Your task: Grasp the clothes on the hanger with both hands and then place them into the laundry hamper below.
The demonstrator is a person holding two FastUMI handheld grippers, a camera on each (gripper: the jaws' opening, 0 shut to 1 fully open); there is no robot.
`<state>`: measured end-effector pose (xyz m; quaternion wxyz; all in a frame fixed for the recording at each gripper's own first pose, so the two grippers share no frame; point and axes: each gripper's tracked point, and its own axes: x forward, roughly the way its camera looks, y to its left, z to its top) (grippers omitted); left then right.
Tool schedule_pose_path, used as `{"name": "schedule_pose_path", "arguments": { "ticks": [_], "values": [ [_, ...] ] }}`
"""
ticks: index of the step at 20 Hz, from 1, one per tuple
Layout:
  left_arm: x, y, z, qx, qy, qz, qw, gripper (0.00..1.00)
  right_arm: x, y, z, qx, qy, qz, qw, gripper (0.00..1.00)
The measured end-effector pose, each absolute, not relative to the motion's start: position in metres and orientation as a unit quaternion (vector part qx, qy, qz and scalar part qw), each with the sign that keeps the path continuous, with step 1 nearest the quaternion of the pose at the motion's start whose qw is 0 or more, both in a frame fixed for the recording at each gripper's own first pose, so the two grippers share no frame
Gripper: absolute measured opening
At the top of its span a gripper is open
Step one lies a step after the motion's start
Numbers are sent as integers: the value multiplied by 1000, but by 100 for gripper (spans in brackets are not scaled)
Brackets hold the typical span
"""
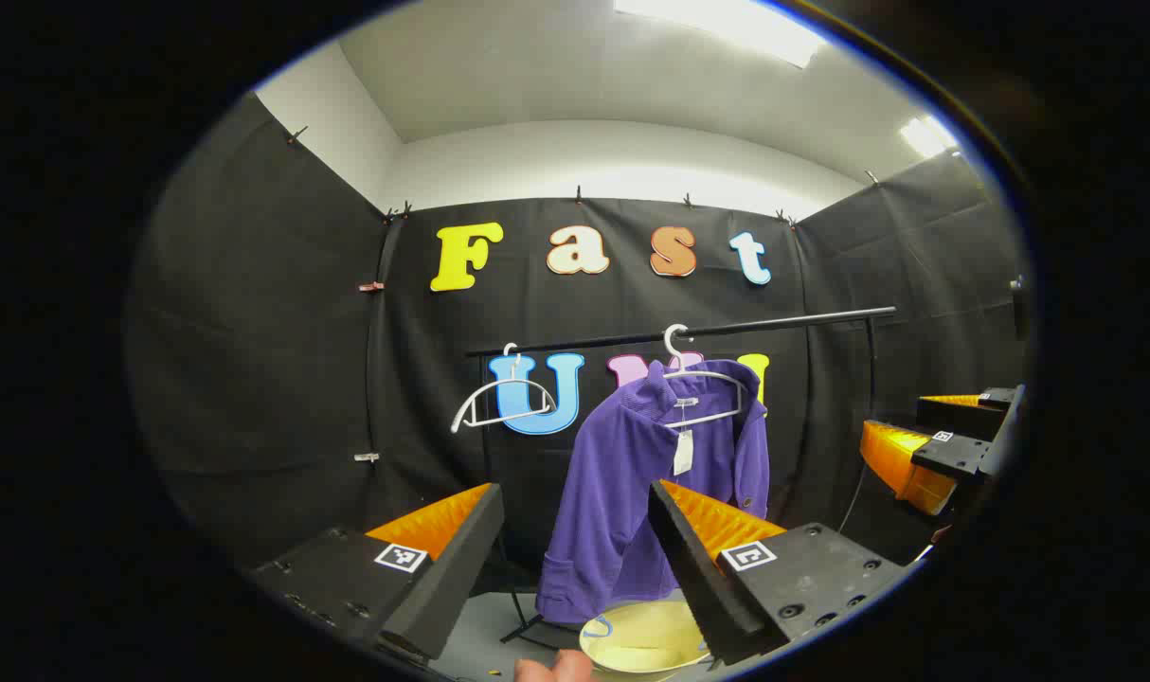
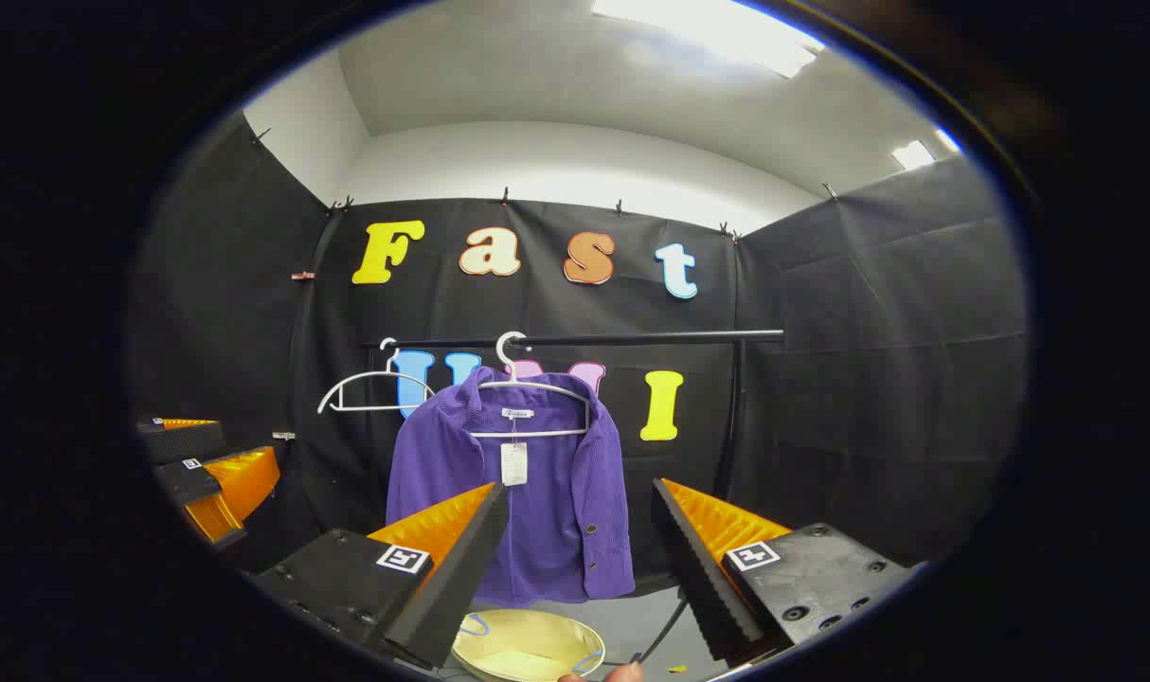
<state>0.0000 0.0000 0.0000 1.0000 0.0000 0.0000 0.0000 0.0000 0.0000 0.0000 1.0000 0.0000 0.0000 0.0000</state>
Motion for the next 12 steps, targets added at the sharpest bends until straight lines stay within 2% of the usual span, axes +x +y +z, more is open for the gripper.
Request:
{"name": "schedule_pose_path", "arguments": {
  "ticks": [12],
  "values": [
    [18, -33, -1, 7, -2, -28, 1000, 96, 6, -37, -1, 2, -2, -32, 999, 99]
  ]
}}
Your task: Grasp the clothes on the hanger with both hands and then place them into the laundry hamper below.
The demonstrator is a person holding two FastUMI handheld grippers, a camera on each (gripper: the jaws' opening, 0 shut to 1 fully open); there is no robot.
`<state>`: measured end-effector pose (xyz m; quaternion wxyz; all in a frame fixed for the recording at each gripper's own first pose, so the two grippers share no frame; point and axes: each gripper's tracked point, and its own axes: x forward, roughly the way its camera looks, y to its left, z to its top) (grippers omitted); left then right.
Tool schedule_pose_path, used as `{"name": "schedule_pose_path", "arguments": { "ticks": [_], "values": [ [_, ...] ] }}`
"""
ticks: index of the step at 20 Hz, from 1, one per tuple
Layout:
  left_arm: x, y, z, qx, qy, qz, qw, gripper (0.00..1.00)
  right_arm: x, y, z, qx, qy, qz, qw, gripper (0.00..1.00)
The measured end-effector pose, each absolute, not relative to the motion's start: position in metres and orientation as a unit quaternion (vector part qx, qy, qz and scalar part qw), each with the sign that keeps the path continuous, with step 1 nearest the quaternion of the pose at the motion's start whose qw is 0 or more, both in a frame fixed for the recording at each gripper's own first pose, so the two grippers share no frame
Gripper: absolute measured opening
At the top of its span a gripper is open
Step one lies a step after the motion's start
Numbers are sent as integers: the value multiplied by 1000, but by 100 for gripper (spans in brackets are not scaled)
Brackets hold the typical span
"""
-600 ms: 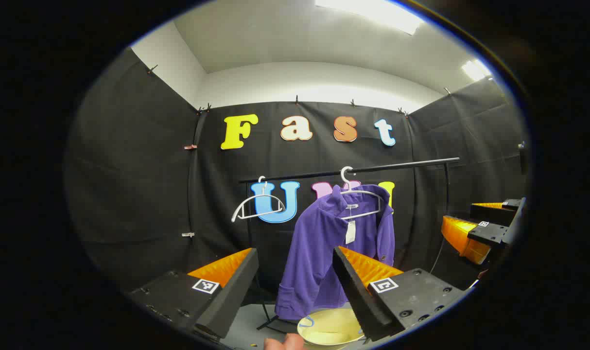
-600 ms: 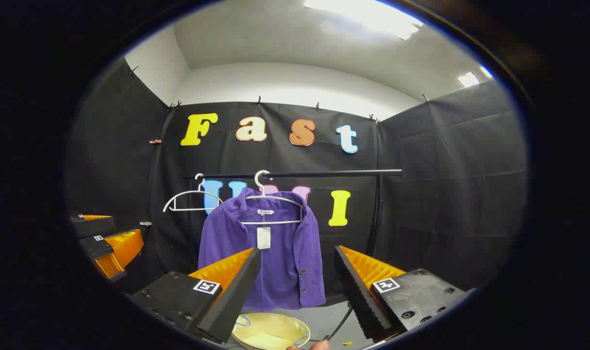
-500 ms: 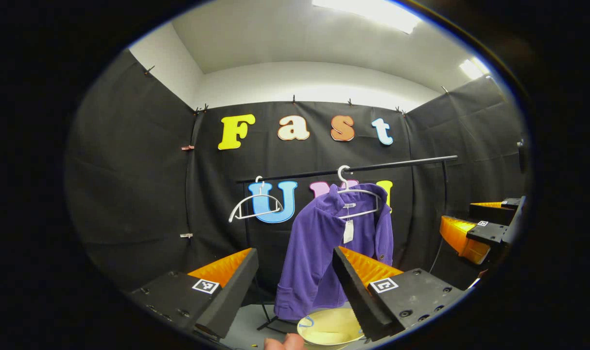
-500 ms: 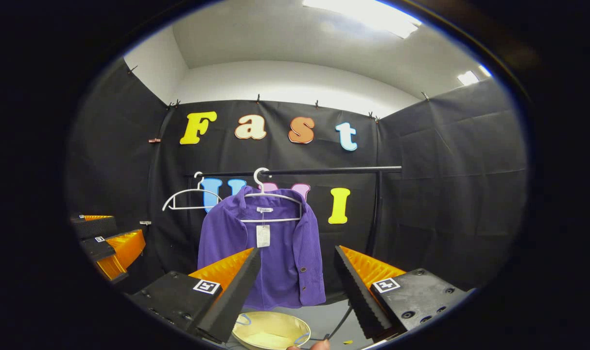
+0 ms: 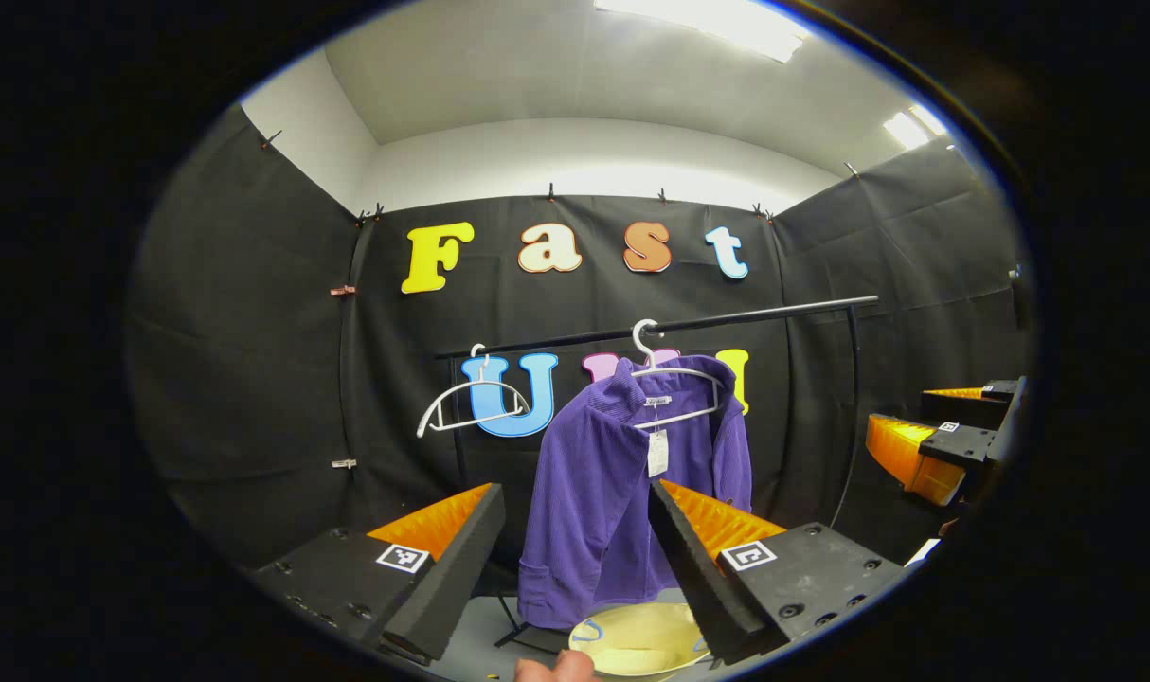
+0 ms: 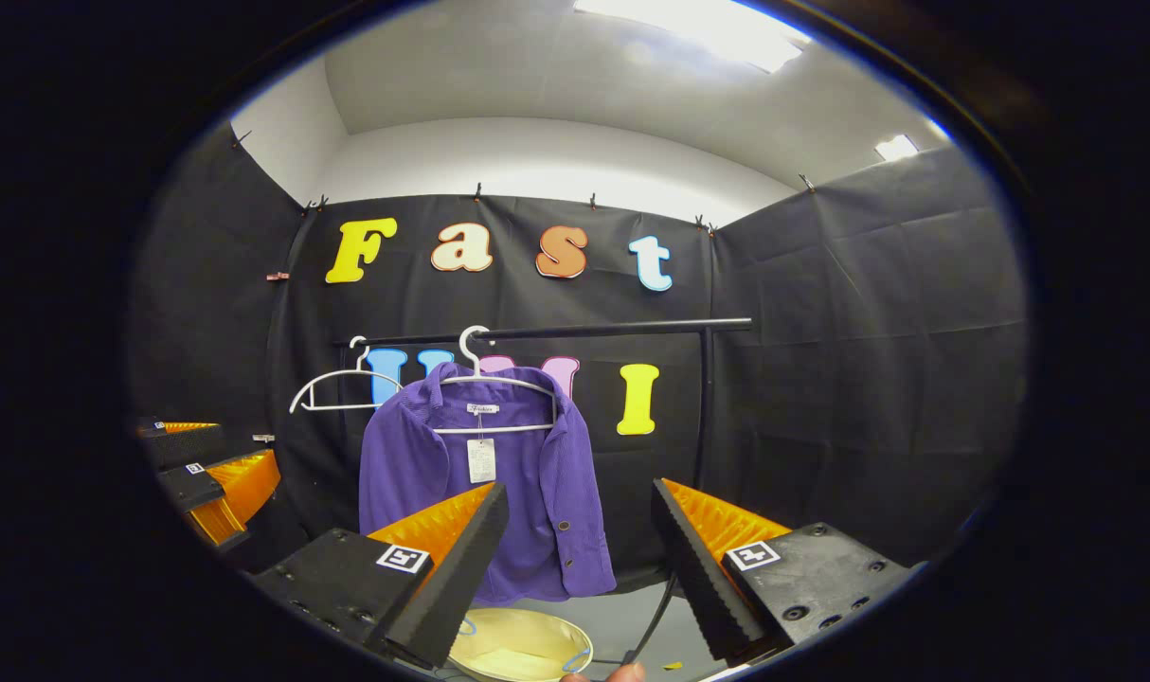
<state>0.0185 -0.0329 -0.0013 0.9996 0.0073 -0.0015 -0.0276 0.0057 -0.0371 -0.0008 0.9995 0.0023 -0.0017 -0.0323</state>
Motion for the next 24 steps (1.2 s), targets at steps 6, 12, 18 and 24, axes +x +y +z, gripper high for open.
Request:
{"name": "schedule_pose_path", "arguments": {
  "ticks": [6, 12, 18, 24],
  "values": [
    [14, -35, -1, 9, 1, -30, 1000, 96, 3, -30, 2, -1, -5, -26, 1000, 98],
    [7, -37, 1, 6, 0, -27, 1000, 96, -2, -26, 4, 12, -9, -19, 1000, 98],
    [15, -55, 5, 3, -11, -45, 999, 96, 14, -42, -4, 12, -2, -32, 999, 98],
    [56, -86, 11, -11, -16, -54, 998, 96, 52, -48, 5, -1, -17, -14, 1000, 98]
  ]
}}
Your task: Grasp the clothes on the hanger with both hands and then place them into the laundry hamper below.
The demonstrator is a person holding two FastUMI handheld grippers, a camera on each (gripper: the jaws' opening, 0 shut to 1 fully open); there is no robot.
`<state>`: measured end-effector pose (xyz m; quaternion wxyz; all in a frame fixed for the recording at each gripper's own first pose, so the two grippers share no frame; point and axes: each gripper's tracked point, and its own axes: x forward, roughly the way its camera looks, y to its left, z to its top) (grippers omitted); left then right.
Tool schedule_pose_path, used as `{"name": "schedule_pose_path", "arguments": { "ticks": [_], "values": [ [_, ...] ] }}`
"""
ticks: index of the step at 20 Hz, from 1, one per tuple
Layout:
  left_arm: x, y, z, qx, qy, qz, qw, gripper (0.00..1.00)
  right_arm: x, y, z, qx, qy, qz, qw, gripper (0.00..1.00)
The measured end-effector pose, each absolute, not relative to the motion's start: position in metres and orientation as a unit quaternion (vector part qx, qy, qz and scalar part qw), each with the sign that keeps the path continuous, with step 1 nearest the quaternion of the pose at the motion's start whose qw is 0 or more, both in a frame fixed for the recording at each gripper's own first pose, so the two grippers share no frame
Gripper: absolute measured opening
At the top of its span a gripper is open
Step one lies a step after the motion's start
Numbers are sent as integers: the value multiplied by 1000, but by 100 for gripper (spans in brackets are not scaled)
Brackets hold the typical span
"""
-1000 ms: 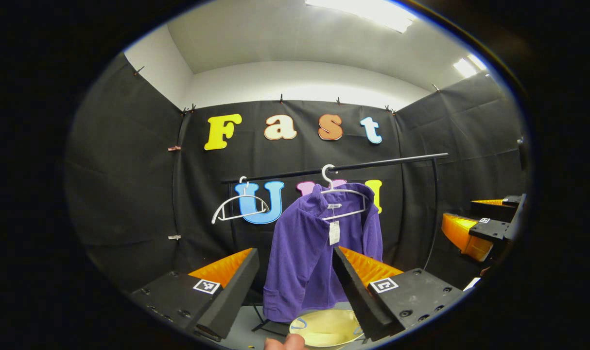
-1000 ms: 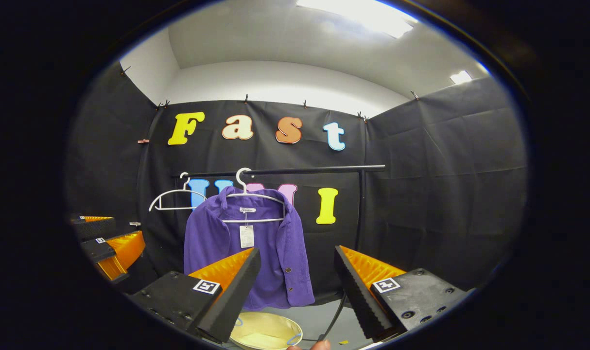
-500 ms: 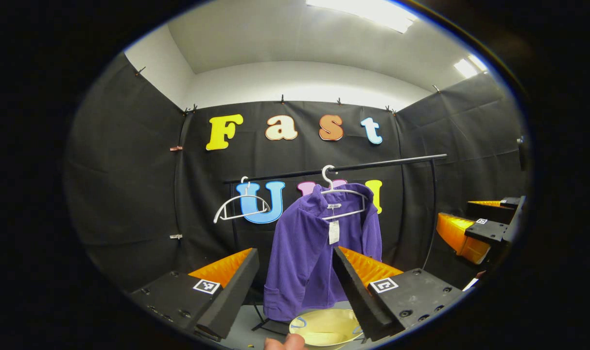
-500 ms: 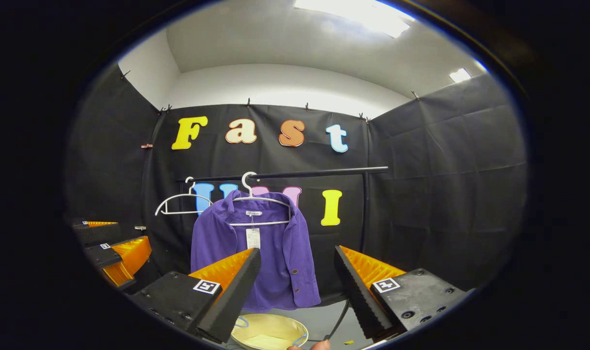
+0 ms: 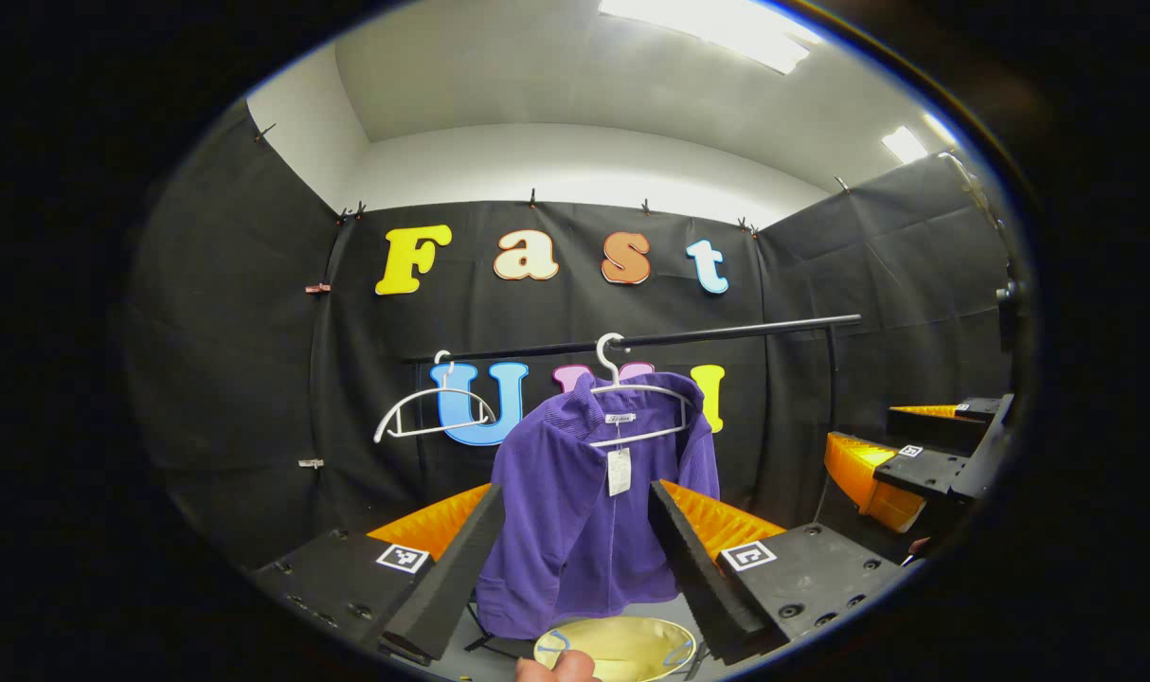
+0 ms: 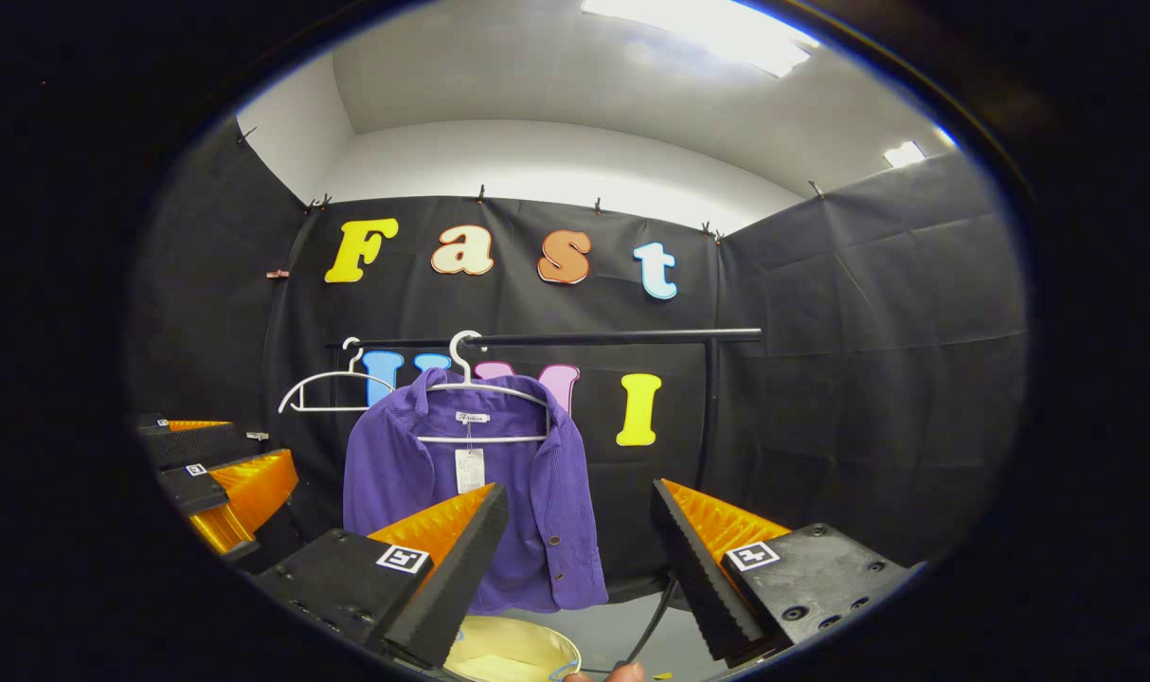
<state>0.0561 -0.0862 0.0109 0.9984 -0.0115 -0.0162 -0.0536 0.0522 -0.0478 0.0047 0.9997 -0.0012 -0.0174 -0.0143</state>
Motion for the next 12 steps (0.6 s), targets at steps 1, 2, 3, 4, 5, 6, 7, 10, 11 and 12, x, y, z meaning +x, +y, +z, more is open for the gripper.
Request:
{"name": "schedule_pose_path", "arguments": {
  "ticks": [1, 2, 3, 4, 5, 6, 7, 10, 11, 12],
  "values": [
    [66, -87, 11, -9, -15, -48, 999, 96, 62, -48, 5, 1, -18, -9, 1000, 97],
    [77, -90, 11, -5, -14, -44, 999, 96, 74, -49, 3, 2, -18, -4, 1000, 97],
    [87, -94, 10, -2, -12, -40, 999, 96, 85, -50, 2, 1, -18, 1, 1000, 97],
    [98, -97, 10, 3, -11, -37, 999, 96, 98, -52, 1, -1, -19, 4, 1000, 97],
    [111, -100, 7, 7, -8, -33, 999, 96, 110, -54, -1, 1, -18, 7, 1000, 98],
    [123, -103, 6, 9, -5, -29, 1000, 96, 123, -54, -3, 5, -17, 10, 1000, 97],
    [137, -105, 3, 9, -1, -24, 1000, 96, 135, -53, -5, 10, -16, 15, 1000, 97],
    [174, -115, 0, 5, 2, -11, 1000, 96, 170, -51, -10, 7, -23, 32, 999, 98],
    [186, -117, -3, 3, 3, -5, 1000, 96, 181, -48, -12, 7, -25, 41, 999, 98],
    [199, -118, -5, 0, 6, 0, 1000, 96, 194, -45, -14, 10, -25, 48, 998, 98]
  ]
}}
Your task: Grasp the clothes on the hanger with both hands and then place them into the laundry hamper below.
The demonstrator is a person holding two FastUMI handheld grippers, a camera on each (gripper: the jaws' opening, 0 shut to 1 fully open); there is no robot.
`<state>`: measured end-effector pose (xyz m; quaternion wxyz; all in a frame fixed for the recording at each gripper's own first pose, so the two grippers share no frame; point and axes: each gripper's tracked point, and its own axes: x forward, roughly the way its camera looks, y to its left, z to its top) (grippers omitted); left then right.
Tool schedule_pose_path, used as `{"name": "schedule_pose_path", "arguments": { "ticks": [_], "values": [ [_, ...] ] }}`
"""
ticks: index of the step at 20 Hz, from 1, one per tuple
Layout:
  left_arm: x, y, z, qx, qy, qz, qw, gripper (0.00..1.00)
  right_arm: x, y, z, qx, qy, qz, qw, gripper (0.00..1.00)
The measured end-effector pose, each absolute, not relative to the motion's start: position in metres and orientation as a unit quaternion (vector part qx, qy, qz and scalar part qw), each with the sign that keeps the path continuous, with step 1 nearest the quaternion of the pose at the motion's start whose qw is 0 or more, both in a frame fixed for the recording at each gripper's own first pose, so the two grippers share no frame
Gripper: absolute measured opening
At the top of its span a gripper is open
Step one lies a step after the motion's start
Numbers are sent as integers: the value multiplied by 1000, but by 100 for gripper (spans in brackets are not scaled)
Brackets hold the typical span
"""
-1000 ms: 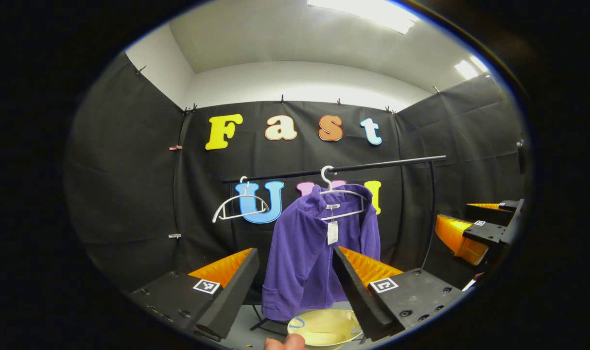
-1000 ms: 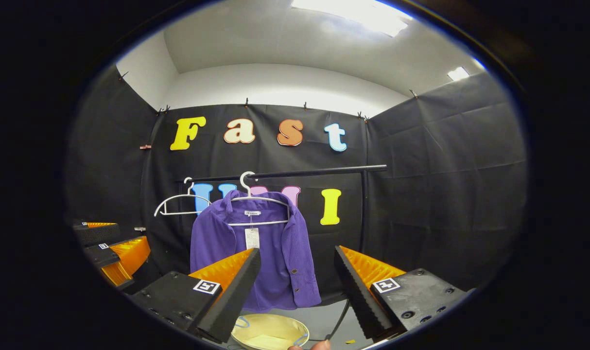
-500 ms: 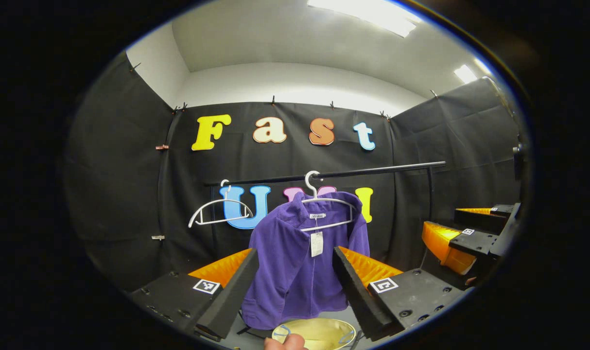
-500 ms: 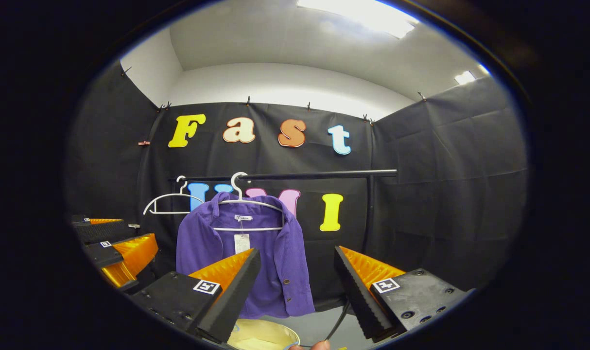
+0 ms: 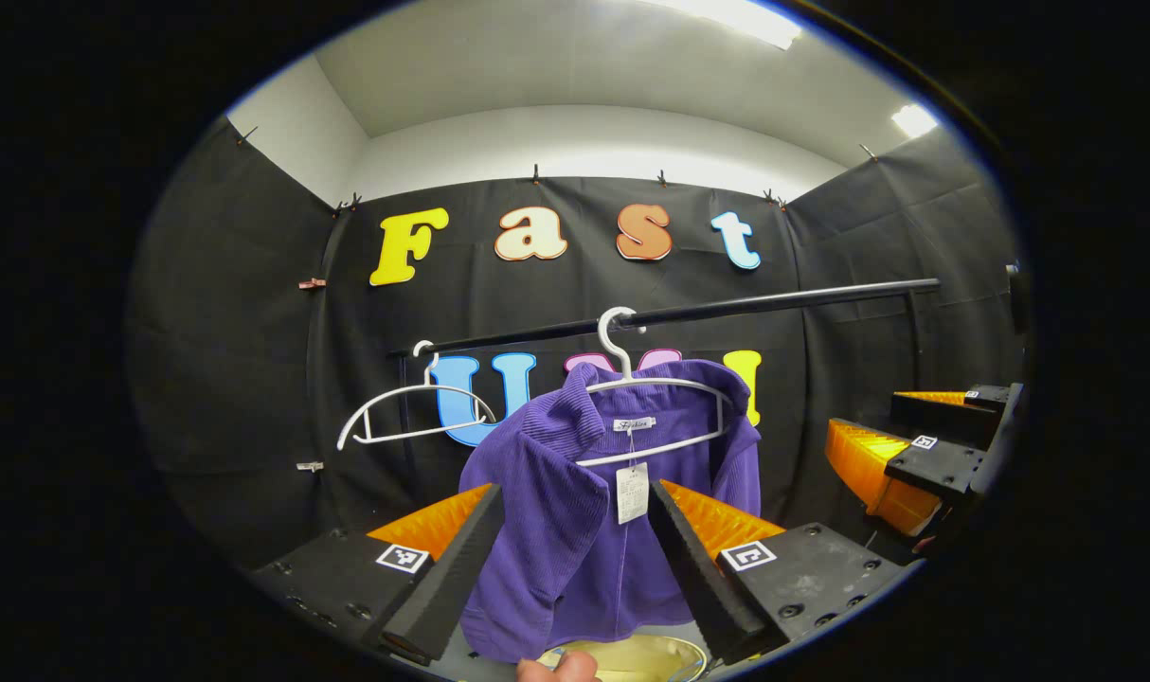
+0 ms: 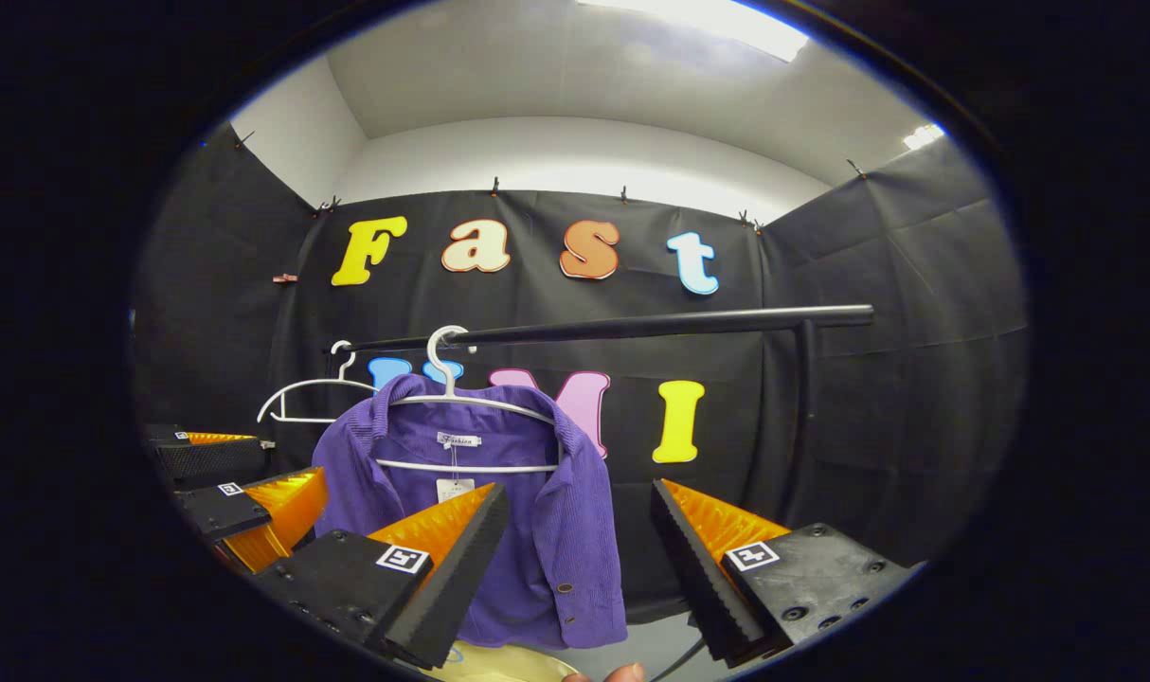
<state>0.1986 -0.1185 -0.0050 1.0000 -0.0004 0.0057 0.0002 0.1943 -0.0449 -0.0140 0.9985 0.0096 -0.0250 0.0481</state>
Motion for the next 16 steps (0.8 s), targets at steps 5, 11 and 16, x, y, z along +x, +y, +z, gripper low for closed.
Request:
{"name": "schedule_pose_path", "arguments": {
  "ticks": [5, 11, 16],
  "values": [
    [255, -124, -25, 11, 18, 27, 999, 96, 249, -35, -39, 32, -14, 69, 997, 98],
    [305, -120, -46, 22, 25, 70, 997, 96, 304, -30, -62, 30, -7, 79, 996, 98],
    [334, -103, -59, 21, 30, 106, 994, 96, 338, -23, -80, 42, 3, 78, 996, 98]
  ]
}}
